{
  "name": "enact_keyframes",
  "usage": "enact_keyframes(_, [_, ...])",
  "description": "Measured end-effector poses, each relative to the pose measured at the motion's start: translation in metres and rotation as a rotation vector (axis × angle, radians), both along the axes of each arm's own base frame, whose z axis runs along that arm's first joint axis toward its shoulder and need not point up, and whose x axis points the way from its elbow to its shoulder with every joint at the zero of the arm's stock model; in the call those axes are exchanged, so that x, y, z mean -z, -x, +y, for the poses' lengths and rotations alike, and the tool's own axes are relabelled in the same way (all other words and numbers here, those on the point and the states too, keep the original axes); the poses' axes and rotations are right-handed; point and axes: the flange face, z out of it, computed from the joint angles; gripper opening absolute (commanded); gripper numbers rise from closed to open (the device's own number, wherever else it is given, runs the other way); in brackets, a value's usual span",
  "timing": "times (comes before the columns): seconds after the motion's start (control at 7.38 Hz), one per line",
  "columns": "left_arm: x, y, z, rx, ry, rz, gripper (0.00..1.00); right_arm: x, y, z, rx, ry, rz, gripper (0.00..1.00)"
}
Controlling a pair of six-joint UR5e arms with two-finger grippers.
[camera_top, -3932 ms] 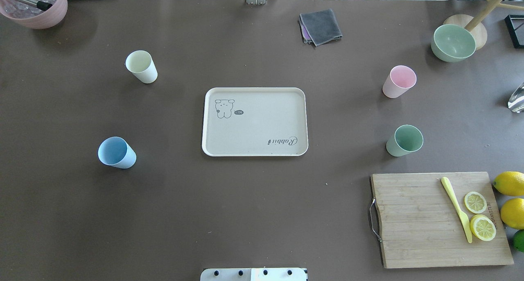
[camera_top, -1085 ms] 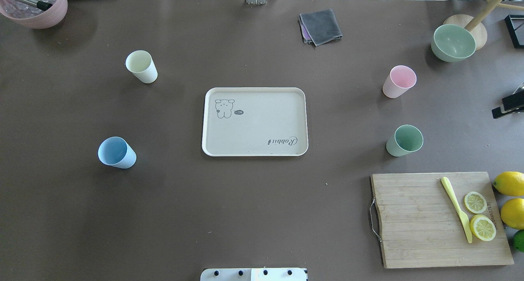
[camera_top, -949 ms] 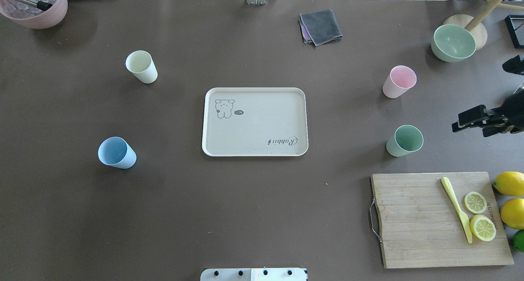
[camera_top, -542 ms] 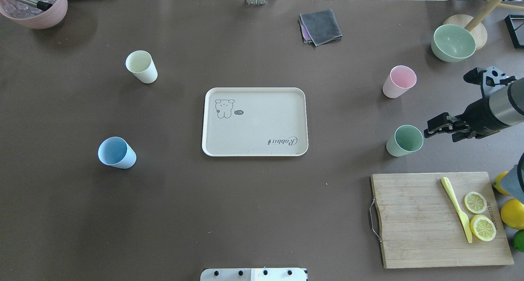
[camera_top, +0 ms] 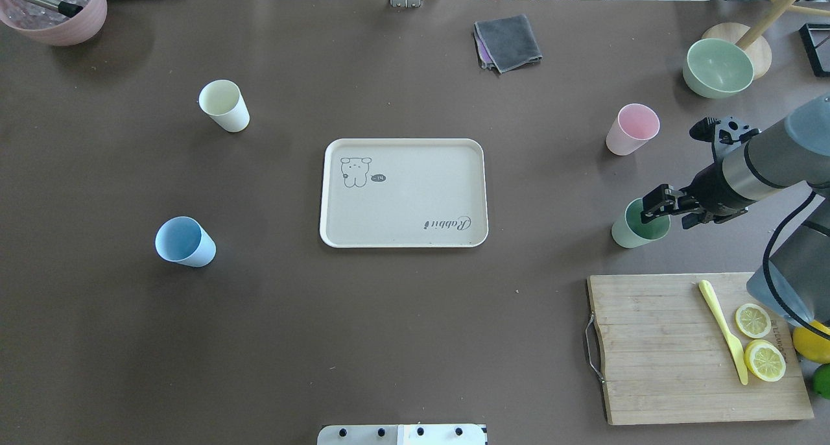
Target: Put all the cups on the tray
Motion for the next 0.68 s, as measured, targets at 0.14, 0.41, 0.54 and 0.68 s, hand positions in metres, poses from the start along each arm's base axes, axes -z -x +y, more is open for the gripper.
enact_keyframes(0.14, [0.006, -0.008, -0.005, 0.008, 0.021, 0.01, 0.97, 0.0, 0.004, 0.002, 0.008, 0.001, -0.001, 0.0])
enact_keyframes(0.41, [0.034, -0.046, -0.023, 0.018, 0.082, 0.036, 0.97, 0.002, 0.006, 0.004, 0.017, -0.001, -0.006, 0.0])
enact_keyframes(0.54, [0.049, -0.069, -0.025, 0.025, 0.113, 0.038, 0.97, 0.009, 0.006, 0.005, 0.017, -0.008, -0.015, 0.0])
enact_keyframes(0.68, [0.069, -0.097, -0.022, 0.033, 0.144, 0.036, 0.97, 0.025, 0.007, 0.004, 0.016, -0.023, -0.032, 0.0])
